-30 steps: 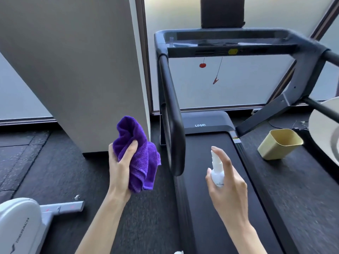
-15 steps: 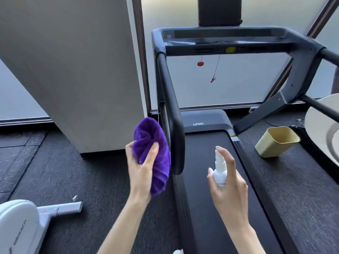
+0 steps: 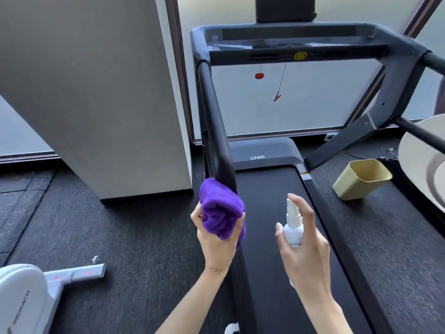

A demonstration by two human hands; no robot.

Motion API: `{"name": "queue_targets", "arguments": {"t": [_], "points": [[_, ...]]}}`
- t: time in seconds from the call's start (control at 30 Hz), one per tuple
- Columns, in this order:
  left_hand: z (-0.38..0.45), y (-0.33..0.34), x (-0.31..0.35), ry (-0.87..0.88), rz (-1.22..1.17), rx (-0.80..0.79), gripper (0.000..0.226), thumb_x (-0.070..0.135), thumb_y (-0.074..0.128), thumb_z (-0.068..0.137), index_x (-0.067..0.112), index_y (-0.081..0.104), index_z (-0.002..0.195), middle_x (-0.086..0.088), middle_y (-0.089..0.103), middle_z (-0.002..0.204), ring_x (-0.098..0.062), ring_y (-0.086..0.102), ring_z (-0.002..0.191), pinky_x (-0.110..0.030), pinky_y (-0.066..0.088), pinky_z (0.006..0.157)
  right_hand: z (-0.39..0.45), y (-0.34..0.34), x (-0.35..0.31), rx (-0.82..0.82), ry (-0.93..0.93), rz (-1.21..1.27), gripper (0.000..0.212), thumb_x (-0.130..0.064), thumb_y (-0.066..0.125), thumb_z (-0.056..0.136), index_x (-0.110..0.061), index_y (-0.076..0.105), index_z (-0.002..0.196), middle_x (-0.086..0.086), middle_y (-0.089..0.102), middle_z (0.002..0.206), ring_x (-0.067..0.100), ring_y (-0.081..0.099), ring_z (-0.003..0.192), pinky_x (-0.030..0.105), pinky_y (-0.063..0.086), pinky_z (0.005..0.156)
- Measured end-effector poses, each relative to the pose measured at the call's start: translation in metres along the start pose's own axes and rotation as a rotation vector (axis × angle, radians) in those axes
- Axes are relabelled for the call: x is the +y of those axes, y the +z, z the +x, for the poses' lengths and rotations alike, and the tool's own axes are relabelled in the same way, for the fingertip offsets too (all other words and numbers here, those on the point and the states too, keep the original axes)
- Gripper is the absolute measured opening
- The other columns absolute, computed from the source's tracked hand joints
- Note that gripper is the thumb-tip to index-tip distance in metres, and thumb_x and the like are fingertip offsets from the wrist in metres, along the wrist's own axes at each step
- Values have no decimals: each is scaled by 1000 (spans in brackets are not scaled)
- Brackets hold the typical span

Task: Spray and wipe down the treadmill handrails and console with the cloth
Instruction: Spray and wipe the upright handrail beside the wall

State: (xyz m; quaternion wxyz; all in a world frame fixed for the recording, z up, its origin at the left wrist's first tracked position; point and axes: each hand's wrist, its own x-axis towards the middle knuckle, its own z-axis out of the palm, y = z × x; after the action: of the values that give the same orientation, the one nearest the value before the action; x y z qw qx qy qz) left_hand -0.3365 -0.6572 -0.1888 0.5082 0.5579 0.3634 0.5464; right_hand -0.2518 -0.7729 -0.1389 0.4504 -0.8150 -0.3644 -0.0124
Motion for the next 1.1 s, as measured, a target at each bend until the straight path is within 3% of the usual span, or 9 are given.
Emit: {"name": "queue_targets", "arguments": {"t": [0.1, 0.23, 0.37, 0.43, 0.5, 0.57, 0.7, 0.9, 1.1], "points": [[2, -4, 4, -4, 33, -5, 67, 44, 80, 60, 33, 36, 108, 38, 50, 105, 0, 57, 95, -20, 46, 85, 1, 0, -2, 2, -13, 17, 66, -11, 70, 84, -43, 39, 133, -12, 56, 86, 2, 52, 60, 17, 37, 56], [41, 18, 53, 146, 175, 58, 62, 48, 81, 66, 39, 35, 108, 11, 57, 118, -5, 59, 98, -22, 47, 79, 11, 1, -8, 13, -14, 42, 64, -12, 68, 86, -45, 40, 133, -17, 53, 82, 5, 51, 58, 10, 38, 54], [70, 30, 75, 113, 248, 49, 72, 42, 81, 68, 39, 44, 130, 16, 55, 129, -2, 56, 112, -13, 44, 87, 19, 3, -16, 30, -45, 70, 65, -11, 68, 86, -44, 39, 133, -23, 54, 86, 7, 51, 59, 8, 39, 56], [54, 22, 62, 84, 118, 2, 72, 25, 83, 73, 31, 49, 136, 6, 55, 134, -12, 57, 119, -30, 48, 98, 18, 5, -17, 31, -56, 66, 65, -11, 68, 86, -44, 39, 133, -20, 54, 85, 7, 51, 58, 11, 39, 55], [33, 12, 48, 9, -20, -56, 73, 12, 82, 76, 30, 48, 138, -6, 61, 128, -28, 65, 105, -45, 55, 86, 15, 5, -16, 21, -63, 62, 65, -10, 69, 85, -43, 40, 134, -17, 54, 82, 6, 50, 56, 13, 38, 53], [22, 5, 43, -34, -20, -84, 75, 15, 82, 76, 37, 46, 138, 0, 64, 122, -23, 68, 91, -37, 58, 75, 11, 4, -12, 14, -50, 57, 65, -11, 69, 85, -44, 40, 133, -18, 55, 85, 5, 50, 57, 12, 38, 54], [48, 16, 71, 171, 419, -76, 78, 41, 78, 75, 44, 38, 142, 10, 47, 138, -7, 58, 114, -17, 42, 91, 10, 0, -4, 20, 4, 54, 66, -12, 70, 85, -49, 40, 131, -19, 50, 71, 10, 50, 57, 13, 41, 54], [161, 46, 96, -251, 527, -241, 76, 33, 81, 68, 44, 46, 135, 5, 59, 126, -20, 58, 112, -20, 33, 87, 39, 5, -9, 20, -52, 66, 64, -10, 69, 85, -43, 41, 133, -19, 47, 69, 9, 47, 51, 14, 39, 51], [211, 64, 89, -324, 553, -222, 86, 31, 82, 64, 32, 41, 138, 2, 60, 126, -26, 57, 113, -28, 40, 87, 90, 21, -20, 25, -122, 134, 63, -7, 69, 85, -41, 42, 131, -23, 51, 76, 2, 51, 59, 5, 38, 55]]}}
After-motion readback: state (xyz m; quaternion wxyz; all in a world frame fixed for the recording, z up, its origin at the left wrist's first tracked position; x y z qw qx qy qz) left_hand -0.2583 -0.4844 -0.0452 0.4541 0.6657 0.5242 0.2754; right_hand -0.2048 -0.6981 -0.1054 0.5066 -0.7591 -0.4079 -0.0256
